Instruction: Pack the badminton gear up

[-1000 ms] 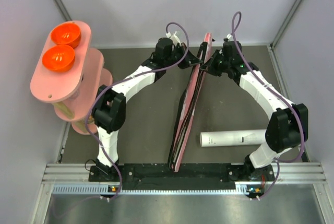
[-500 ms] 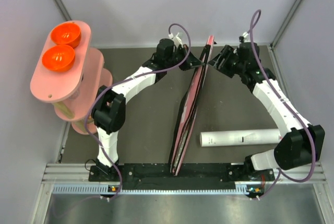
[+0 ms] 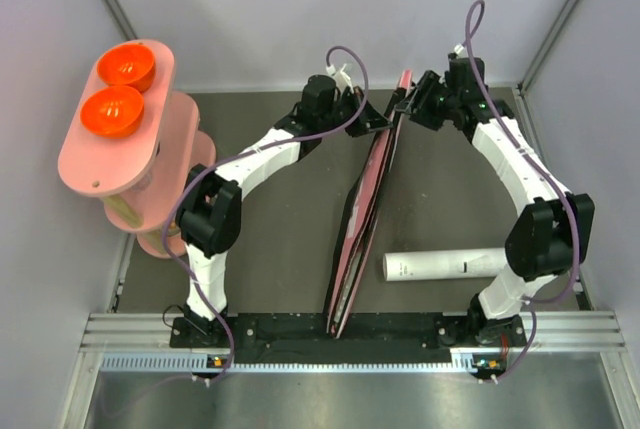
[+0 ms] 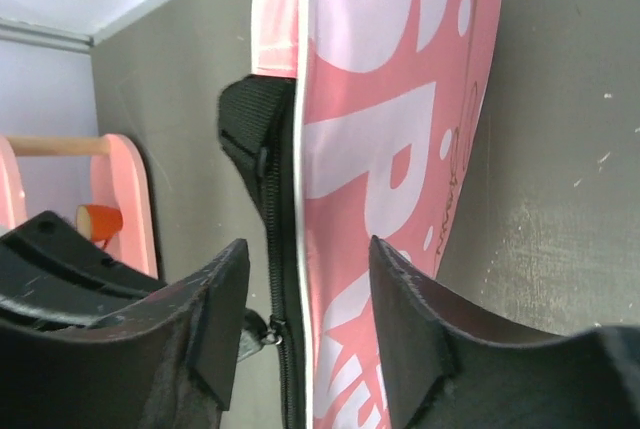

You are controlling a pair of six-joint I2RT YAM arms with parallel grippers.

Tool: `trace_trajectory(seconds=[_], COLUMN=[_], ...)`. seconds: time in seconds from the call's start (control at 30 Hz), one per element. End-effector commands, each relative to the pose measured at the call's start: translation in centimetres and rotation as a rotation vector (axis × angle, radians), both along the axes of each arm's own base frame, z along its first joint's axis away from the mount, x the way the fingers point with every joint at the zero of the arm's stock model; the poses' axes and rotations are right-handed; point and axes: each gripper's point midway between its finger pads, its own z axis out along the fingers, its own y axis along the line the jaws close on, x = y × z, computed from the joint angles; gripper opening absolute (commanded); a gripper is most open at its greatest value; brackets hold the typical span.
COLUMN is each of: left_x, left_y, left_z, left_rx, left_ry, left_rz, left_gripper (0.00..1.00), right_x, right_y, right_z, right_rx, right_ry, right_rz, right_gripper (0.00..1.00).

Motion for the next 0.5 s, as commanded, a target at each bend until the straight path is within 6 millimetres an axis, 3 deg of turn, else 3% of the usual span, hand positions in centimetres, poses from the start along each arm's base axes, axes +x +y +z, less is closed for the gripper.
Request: trace_trajectory(seconds=[0.0,0.23,0.4,0.47], left_x=[-1.7,-2.3,-3.2,-3.7], left_y=[0.1,-0.3,-0.3,-0.4], left_z=[3.9,3.7,3.1,2.6], left_rx=[-0.039,-0.033,-0.018,-0.011], left_ry=[-0.082,-0.081,-0.079,-0.07], left_rz=[-0.04,-0.058,-0.069,-0.077], left_gripper=[0.0,0.0,0.0,0.0], right_x=[0.5,0.7,1.0,1.1], right_y=[1.0,1.7,1.6,1.4], right_z=[0.4,-0.5,-0.2,-0.1], right_rx=[0.015,0.015,0.026,0.036], right_ry=[0.006,0.026,0.024,0.025], right_rz=[0.017,0.007,-0.021,-0.037], right_gripper=[0.47,0.3,0.03,0.0])
